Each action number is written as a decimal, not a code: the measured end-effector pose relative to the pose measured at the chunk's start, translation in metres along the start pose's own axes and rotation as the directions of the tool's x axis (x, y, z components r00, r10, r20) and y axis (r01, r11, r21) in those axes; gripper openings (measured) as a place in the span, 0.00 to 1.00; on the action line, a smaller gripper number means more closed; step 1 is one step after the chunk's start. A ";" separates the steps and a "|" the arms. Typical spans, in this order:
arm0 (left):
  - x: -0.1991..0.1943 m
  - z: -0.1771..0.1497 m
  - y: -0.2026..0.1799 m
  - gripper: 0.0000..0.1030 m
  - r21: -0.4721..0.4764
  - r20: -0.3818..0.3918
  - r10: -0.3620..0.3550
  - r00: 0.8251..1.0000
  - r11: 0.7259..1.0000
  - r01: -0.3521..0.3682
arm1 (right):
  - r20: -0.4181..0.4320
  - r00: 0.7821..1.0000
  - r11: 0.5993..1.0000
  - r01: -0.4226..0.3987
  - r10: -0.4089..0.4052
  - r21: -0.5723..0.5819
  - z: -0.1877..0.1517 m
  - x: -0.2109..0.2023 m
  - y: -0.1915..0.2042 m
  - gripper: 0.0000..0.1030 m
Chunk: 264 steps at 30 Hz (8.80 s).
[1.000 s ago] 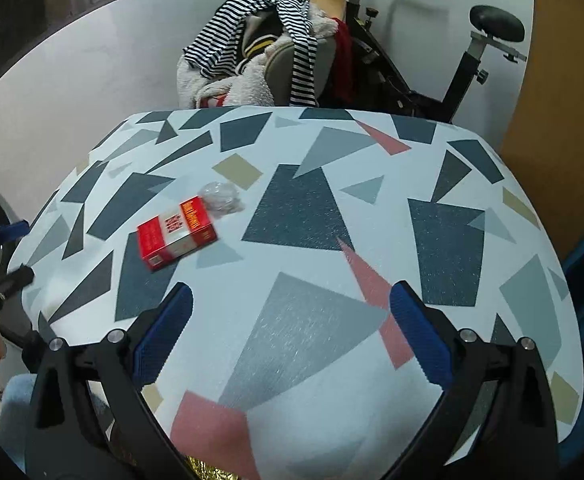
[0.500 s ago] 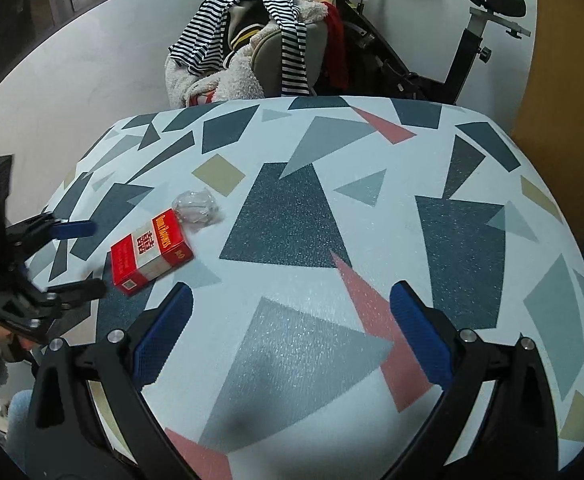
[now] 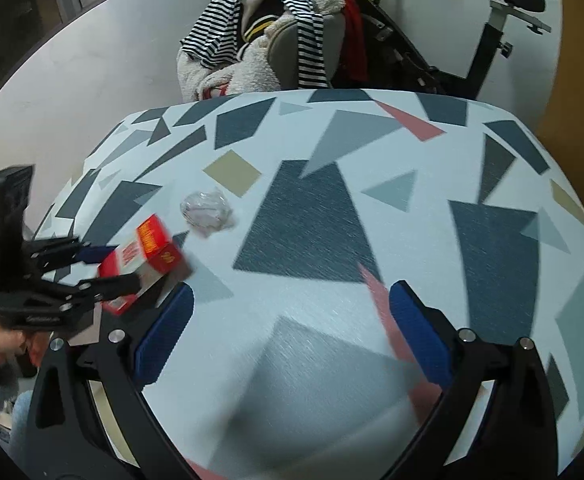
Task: Collect trash
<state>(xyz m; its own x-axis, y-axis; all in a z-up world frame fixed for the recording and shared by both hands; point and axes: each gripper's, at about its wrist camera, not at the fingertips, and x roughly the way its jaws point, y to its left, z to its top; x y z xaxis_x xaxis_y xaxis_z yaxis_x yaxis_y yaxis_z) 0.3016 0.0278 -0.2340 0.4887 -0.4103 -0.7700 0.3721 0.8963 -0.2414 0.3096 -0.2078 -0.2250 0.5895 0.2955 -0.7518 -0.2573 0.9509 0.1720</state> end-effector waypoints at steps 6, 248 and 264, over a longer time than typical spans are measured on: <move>-0.047 -0.022 0.031 0.54 -0.155 0.109 0.089 0.990 0.985 -0.071 | -0.005 0.999 0.999 -0.043 0.043 -0.023 0.025 0.035 0.029 0.90; -0.287 -0.081 -0.150 0.94 -0.027 0.453 0.409 0.792 0.894 -0.447 | 0.274 0.958 0.990 0.110 -0.082 -0.091 -0.071 -0.277 0.095 0.94; -0.289 -0.083 -0.150 0.94 -0.040 0.453 0.413 0.790 0.895 -0.445 | 0.273 0.959 0.990 0.110 -0.081 -0.092 -0.069 -0.275 0.096 0.94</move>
<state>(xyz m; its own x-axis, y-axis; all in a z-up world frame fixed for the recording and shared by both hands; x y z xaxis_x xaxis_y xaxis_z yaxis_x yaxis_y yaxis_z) 0.0390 0.0261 -0.0249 0.8973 -0.0301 -0.4405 0.0837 0.9912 0.1028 0.0696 -0.2048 -0.0457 0.7951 0.2312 -0.5606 -0.2599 0.9652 0.0293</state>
